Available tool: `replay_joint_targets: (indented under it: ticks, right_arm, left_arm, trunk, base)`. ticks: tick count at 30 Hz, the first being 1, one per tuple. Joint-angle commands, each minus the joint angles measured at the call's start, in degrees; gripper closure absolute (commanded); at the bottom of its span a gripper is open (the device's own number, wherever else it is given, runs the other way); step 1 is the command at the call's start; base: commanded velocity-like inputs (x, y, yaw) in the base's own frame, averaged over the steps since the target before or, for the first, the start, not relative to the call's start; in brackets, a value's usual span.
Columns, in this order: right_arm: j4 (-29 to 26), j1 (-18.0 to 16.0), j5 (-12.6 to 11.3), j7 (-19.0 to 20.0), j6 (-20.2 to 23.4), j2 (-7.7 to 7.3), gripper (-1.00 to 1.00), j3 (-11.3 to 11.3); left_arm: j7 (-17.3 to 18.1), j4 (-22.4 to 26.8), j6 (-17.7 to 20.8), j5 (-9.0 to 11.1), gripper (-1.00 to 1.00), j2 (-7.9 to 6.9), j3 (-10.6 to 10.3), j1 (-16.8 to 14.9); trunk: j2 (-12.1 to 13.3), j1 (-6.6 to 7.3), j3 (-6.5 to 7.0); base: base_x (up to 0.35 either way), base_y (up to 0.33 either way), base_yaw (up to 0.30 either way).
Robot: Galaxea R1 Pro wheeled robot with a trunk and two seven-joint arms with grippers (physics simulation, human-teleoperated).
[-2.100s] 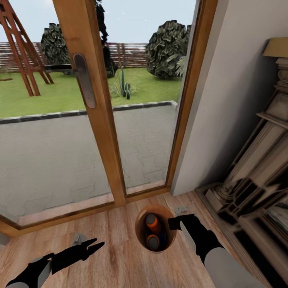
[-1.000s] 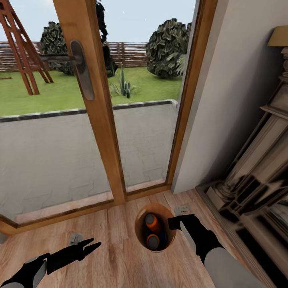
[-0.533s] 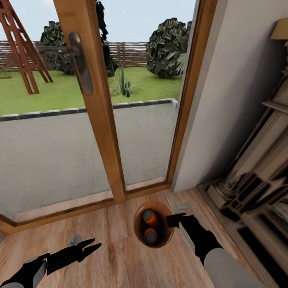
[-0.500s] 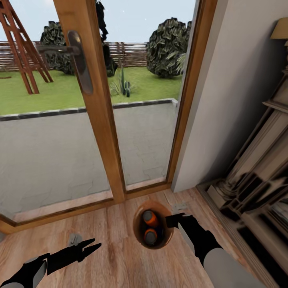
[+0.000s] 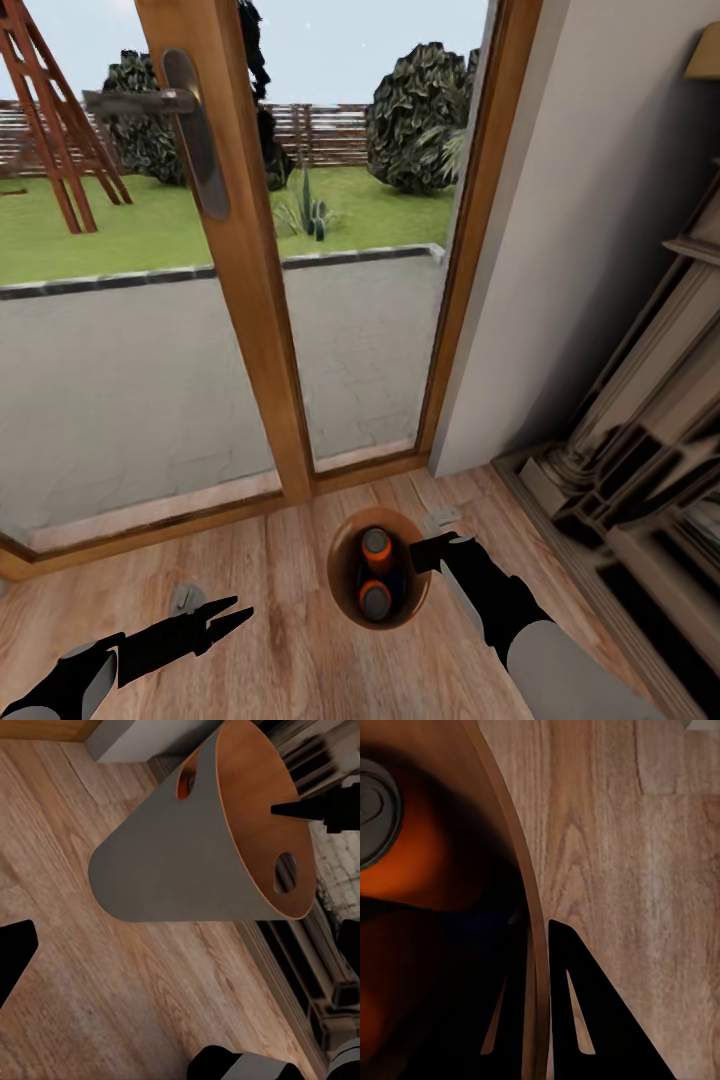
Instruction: Put the three can of soda from the living room inside the tash can in the kitchen.
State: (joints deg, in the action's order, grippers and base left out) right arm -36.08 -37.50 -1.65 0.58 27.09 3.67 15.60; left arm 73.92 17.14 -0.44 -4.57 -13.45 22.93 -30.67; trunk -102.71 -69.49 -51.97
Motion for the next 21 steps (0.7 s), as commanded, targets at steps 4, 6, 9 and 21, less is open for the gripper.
replay_joint_targets:
  ticks: [4,6,9,21]
  right_arm:
    - [0.0,0.0,-0.5,0.4,0.0,0.02,1.00,0.0]
    - [0.0,0.0,-0.5,0.4,0.0,0.02,1.00,0.0]
    - [0.0,0.0,-0.5,0.4,0.0,0.02,1.00,0.0]
    - [0.0,0.0,-0.5,0.4,0.0,0.02,1.00,0.0]
  left_arm:
    - [0.0,0.0,0.0,0.0,-1.00,0.00,0.0,0.0]
    - [0.0,0.0,0.0,0.0,-1.00,0.00,0.0,0.0]
    - [0.1,0.0,0.0,0.1,-1.00,0.00,0.0,0.0]
    - [0.1,0.0,0.0,0.1,-1.00,0.00,0.0,0.0]
  trunk:
    - [-1.6,-0.88,-0.72]
    - [-2.4,-1.32,-1.08]
    - [-3.6,-1.98,-1.62]
    - [-8.4,-4.62,-3.77]
  base:
    - [0.000,0.000,0.000]
    - [0.000,0.000,0.000]
    - [0.000,0.000,0.000]
    - [0.000,0.000,0.000]
